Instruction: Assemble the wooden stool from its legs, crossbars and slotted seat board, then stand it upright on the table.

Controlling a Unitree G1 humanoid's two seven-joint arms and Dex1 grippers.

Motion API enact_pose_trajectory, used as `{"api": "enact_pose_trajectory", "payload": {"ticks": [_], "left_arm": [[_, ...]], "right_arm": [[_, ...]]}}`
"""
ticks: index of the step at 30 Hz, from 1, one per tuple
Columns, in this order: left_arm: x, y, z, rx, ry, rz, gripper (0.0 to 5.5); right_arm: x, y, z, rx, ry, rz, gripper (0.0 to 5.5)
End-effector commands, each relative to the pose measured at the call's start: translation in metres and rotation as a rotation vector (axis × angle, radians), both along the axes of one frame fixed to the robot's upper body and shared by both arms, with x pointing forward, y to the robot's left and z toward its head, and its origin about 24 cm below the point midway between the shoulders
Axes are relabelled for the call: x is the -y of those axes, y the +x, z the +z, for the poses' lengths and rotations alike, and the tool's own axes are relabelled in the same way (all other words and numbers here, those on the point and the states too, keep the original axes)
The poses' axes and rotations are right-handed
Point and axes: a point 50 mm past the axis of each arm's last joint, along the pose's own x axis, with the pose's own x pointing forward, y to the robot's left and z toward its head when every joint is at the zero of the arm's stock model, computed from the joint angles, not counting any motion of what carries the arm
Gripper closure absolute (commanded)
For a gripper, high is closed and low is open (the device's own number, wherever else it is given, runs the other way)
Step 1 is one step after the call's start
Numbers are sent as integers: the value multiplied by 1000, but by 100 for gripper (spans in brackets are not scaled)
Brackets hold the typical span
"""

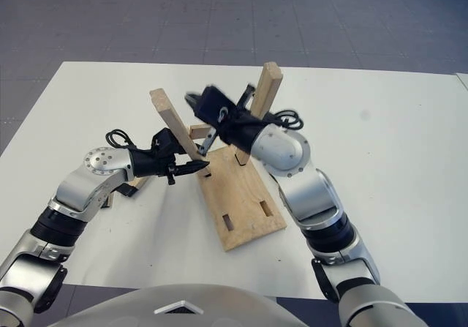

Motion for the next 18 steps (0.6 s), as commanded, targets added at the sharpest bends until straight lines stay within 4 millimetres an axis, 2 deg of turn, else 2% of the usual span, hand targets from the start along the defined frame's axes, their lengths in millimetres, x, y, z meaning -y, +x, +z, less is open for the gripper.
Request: {"api": "enact_pose_trajectory", "payload": {"ticks": [1, 3, 6, 13, 18], "left_arm": [[-44, -28, -79, -283, 410, 183, 345], [-43, -28, -79, -282, 410, 182, 345], [-43, -28, -79, -281, 408, 184, 345], [-43, -27, -79, -280, 405, 181, 345], [-42, -27, -79, -277, 403, 173, 345]], "right_arm": [[15, -12, -66, -396, -169, 33, 540], [16, -13, -69, -433, -160, 27, 540], [15, -6, -56, -399, -93, -6, 540], [10, 18, 51, -74, 296, -90, 540], [11, 21, 81, 122, 408, -139, 540]]}}
